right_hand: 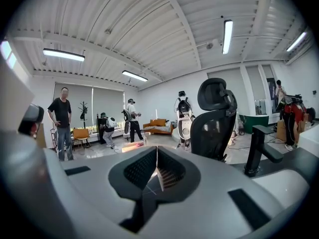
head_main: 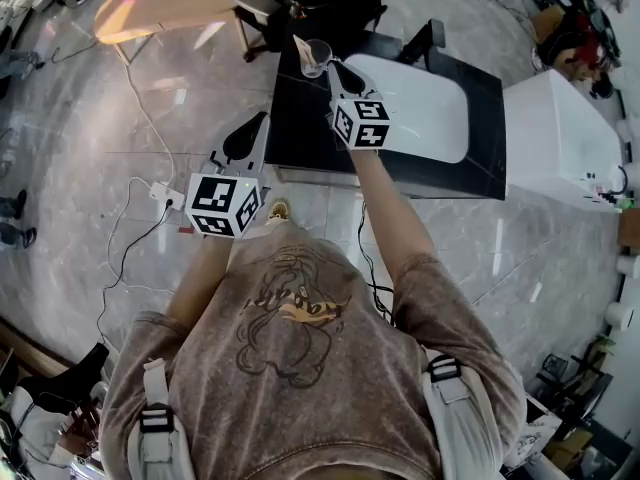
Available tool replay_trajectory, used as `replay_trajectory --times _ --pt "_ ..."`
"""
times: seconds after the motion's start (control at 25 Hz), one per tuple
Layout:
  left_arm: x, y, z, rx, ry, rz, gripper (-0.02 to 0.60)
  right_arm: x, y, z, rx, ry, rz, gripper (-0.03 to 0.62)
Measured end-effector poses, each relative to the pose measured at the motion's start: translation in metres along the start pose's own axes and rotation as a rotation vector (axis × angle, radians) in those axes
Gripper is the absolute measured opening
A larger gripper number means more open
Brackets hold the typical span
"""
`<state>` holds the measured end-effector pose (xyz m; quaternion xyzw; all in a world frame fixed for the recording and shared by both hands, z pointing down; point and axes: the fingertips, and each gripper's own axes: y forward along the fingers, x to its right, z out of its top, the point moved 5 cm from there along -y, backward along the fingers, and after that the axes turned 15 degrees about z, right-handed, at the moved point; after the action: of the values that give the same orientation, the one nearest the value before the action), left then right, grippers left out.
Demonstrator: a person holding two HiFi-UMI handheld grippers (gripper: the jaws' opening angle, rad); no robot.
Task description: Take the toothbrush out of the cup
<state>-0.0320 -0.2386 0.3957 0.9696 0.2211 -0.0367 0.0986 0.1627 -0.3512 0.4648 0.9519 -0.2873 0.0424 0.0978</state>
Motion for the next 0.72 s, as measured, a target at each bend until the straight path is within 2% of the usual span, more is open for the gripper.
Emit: replay_trajectory --times 0.44,0.56,0.64,0.72 --pt "-0.010 0.019 0.002 -0.017 -0.010 -0.005 0.017 0.006 0.039 -0.015 -0.048 0.000 0.054 0.026" --pt "-0.011 0.023 0.001 -0.027 -0.010 -0.007 0.017 0.009 0.049 -0.022 -0.078 0.008 0.080 0.192" --pt "-0.011 0.026 -0.001 -0.035 -0.010 -0.009 0.017 0.011 0.057 -0.029 -0.109 0.006 0.100 0.258" --pt "-0.013 0.028 -0.002 -0.043 -0.009 -0.010 0.017 0.013 0.066 -0.036 -0.139 0.004 0.114 0.287"
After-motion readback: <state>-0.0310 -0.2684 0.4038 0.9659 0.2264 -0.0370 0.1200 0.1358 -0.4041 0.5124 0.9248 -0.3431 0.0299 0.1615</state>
